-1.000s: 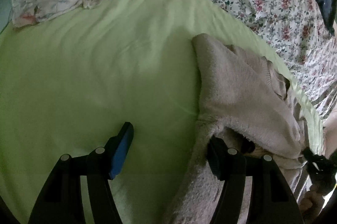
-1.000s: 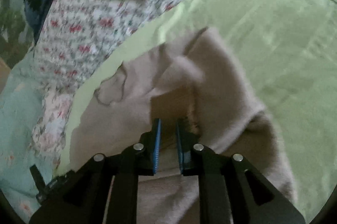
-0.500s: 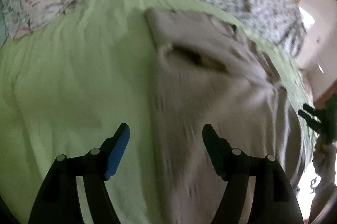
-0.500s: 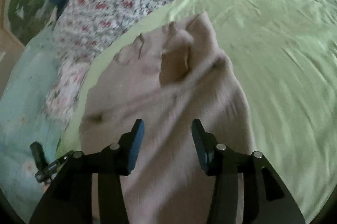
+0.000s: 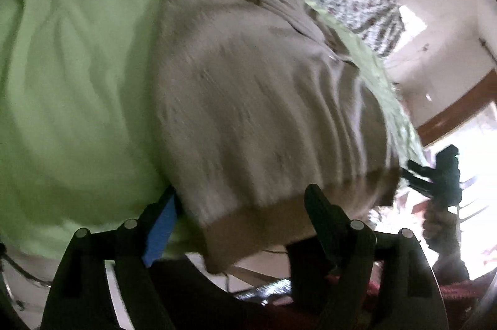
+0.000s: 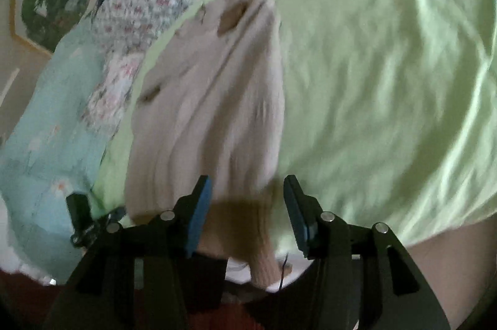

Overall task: Fold small clothes
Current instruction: 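Grasp the ribbed hem with both tools and fold it up toward the collar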

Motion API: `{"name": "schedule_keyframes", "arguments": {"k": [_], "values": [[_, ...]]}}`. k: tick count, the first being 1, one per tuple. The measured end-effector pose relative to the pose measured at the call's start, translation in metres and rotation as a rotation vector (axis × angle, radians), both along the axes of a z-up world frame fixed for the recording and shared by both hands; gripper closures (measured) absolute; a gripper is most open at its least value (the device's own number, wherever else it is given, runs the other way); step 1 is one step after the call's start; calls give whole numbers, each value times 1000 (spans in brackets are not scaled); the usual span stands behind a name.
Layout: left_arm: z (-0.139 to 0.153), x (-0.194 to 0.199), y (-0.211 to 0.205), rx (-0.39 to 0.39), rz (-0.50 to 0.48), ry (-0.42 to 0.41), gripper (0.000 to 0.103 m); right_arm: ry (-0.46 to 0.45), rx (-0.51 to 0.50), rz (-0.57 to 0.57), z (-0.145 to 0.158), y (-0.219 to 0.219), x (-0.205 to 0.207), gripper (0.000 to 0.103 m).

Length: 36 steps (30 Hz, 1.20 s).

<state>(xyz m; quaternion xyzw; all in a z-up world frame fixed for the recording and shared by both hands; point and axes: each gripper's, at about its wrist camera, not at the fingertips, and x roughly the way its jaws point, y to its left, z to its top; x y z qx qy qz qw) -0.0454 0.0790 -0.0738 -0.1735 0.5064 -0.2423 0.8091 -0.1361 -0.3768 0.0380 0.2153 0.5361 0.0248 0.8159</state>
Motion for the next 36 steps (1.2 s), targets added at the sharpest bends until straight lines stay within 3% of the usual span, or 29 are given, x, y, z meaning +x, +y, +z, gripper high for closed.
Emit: {"name": "schedule_keyframes", "arguments": {"k": [6, 9, 12, 14, 16, 17, 22, 28, 36], "values": [[-10, -9, -3, -92, -50, 28, 23, -17, 136, 101, -25, 8, 9, 53], [-11, -8, -4, -105, -51, 22, 27, -34, 144, 135, -30, 15, 18, 53], [-12, -9, -2, -101, -50, 20, 47, -41, 147, 165, -29, 17, 14, 53], [-15, -7, -4, -100, -61, 29, 65, -39, 135, 185, -28, 17, 10, 59], [-18, -5, -9, -83, -77, 40, 94, -16, 88, 192, -30, 19, 9, 85], [-19, -5, -12, -66, -87, 42, 96, -6, 68, 182, -31, 18, 9, 92], [0, -19, -10, -12, -111, -44, 97, -64, 81, 159, -13, 7, -6, 95], [8, -26, 2, -73, -72, -54, 98, -85, 149, 87, -7, -21, -27, 96], [71, -23, 13, -164, -33, -191, 98, -217, 274, 91, 33, -10, -17, 96]]}}
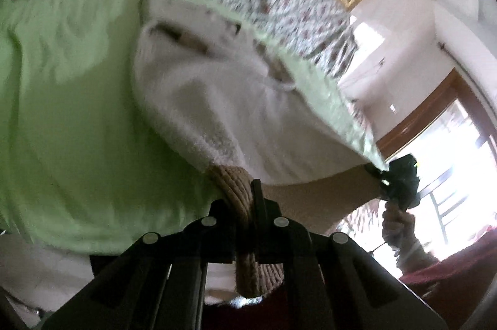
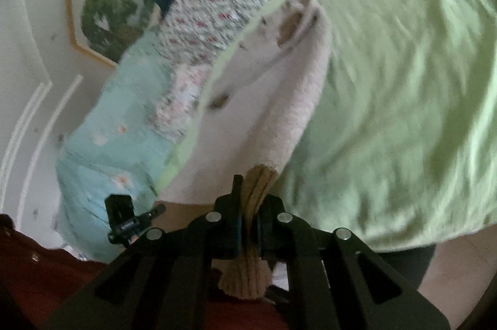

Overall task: Fold small clothes
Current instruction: 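Grasp the ribbed hem with both tools and fold it up toward the collar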

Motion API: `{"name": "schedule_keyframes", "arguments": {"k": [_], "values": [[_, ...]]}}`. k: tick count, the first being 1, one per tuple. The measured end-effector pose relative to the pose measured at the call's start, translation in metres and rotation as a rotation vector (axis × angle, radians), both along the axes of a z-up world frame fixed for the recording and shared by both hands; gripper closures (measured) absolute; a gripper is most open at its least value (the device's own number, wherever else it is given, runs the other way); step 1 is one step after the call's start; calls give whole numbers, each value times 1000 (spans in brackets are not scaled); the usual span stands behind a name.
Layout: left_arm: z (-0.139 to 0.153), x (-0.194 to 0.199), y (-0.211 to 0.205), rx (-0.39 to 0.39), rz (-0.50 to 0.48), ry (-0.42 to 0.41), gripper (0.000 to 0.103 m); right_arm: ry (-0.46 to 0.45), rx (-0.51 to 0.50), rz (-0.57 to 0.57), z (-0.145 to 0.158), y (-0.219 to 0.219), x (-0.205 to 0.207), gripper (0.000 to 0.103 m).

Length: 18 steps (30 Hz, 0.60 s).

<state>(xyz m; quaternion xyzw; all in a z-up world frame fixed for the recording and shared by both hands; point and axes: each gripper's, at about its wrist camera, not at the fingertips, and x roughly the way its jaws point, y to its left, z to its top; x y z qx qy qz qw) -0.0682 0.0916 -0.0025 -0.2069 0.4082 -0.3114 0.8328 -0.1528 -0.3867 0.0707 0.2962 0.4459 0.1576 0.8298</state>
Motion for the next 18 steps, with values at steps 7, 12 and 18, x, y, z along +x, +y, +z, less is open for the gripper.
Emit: {"name": "schedule_keyframes", "arguments": {"k": [7, 12, 18], "values": [[67, 57, -8, -24, 36, -199, 98, -162, 15, 34, 62, 15, 65, 96], [98, 126, -17, -6, 103, -279, 98, -228, -23, -19, 87, 9, 144, 96], [99, 231, -31, 35, 170, -246, 98, -204, -113, -99, 80, 4, 240, 96]]}}
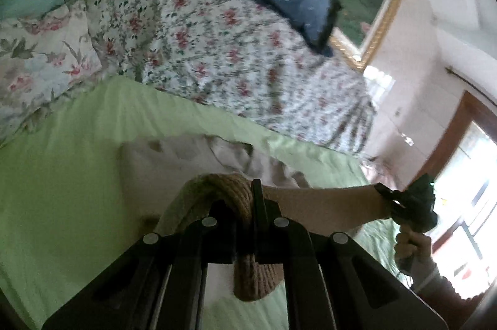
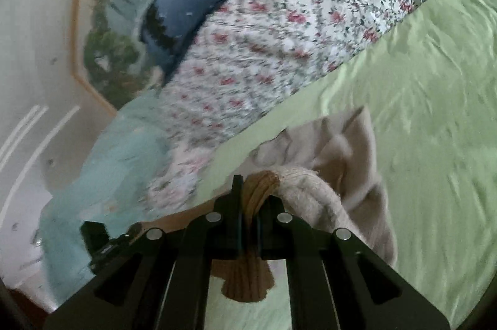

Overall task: Fold small clothes
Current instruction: 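Grasp the ribbed hem with both tools and fold it up toward the collar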

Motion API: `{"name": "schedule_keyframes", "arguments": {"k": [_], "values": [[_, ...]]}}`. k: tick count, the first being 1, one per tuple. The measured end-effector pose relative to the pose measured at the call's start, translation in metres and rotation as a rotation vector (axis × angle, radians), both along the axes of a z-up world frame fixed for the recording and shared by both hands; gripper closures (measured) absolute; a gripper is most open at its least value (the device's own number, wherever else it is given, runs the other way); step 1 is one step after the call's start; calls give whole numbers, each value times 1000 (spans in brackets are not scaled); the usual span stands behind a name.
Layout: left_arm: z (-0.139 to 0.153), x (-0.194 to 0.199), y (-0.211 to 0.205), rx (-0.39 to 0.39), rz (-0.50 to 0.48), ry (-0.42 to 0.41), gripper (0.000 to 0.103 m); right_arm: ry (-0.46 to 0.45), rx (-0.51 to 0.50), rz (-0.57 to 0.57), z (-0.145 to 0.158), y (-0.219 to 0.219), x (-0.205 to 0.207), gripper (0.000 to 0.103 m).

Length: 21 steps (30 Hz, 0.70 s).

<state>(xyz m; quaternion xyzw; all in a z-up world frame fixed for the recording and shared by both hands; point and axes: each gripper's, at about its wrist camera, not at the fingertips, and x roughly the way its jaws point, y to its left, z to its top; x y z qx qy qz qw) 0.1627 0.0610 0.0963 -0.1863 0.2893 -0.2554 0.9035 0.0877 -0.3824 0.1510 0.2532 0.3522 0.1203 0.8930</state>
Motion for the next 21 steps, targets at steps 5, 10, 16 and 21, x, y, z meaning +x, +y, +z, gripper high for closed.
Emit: {"name": "schedule_keyframes", "arguments": {"k": [5, 10, 16, 21], "values": [[-29, 77, -16, 39, 46, 76, 98, 51, -90, -39, -29, -2, 71, 96], [-81, 132, -21, 66, 71, 193, 98, 155, -144, -95, -85, -17, 122, 96], [-133, 171, -25, 97, 79, 328, 93, 285, -181, -151, -144, -34, 146, 93], [-127, 134, -21, 46, 7, 312, 60, 262, -156, -170, -136, -39, 134, 91]]}}
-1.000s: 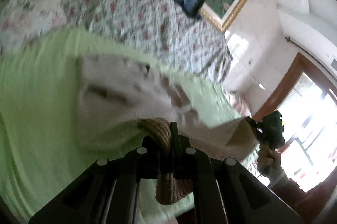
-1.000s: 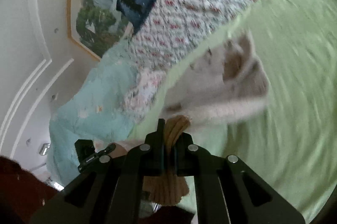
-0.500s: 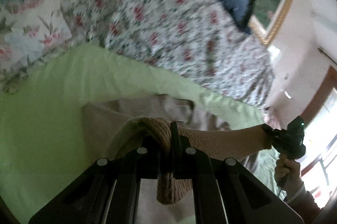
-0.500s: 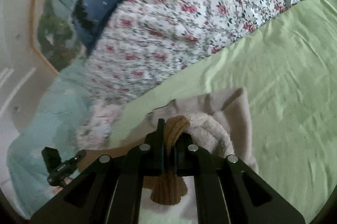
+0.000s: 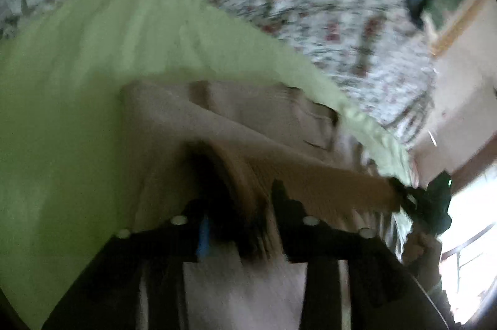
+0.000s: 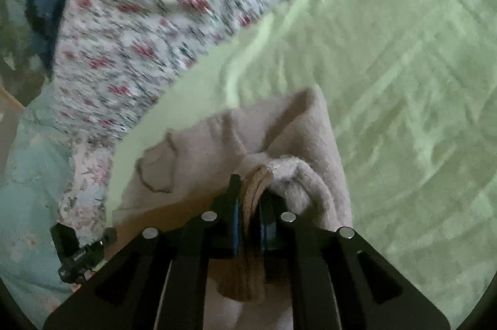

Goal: Fold small clothes

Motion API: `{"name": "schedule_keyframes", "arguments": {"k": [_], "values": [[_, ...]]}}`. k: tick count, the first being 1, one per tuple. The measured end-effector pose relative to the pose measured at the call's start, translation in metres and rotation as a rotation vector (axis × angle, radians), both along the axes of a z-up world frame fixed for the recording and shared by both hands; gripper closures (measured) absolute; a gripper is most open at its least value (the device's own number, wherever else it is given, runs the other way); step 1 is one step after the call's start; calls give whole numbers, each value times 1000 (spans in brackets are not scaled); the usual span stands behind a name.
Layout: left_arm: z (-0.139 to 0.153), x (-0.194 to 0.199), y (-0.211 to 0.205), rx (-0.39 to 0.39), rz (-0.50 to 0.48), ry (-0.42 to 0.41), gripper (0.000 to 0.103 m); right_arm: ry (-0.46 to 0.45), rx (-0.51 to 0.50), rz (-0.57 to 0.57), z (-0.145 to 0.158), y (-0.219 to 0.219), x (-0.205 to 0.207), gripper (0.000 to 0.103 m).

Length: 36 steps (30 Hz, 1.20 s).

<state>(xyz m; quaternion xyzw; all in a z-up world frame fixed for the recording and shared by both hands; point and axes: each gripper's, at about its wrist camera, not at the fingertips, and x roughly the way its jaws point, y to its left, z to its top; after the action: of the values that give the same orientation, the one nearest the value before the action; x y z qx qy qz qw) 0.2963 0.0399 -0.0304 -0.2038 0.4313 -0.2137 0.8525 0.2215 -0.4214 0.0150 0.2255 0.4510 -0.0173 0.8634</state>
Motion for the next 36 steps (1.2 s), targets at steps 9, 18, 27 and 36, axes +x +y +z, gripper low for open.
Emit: {"name": "schedule_keyframes", "arguments": {"k": [9, 18, 27, 36], "values": [[-8, -44, -74, 33, -235, 14, 49, 65, -114, 477, -4, 112, -50, 85], [6, 53, -31, 195, 0, 29, 53, 146, -434, 295, -17, 71, 27, 85], [28, -17, 19, 69, 150, -2, 43, -27, -274, 61, 38, 29, -11, 79], [13, -151, 10, -60, 102, 62, 40, 8, -146, 122, 11, 74, -100, 78]]}}
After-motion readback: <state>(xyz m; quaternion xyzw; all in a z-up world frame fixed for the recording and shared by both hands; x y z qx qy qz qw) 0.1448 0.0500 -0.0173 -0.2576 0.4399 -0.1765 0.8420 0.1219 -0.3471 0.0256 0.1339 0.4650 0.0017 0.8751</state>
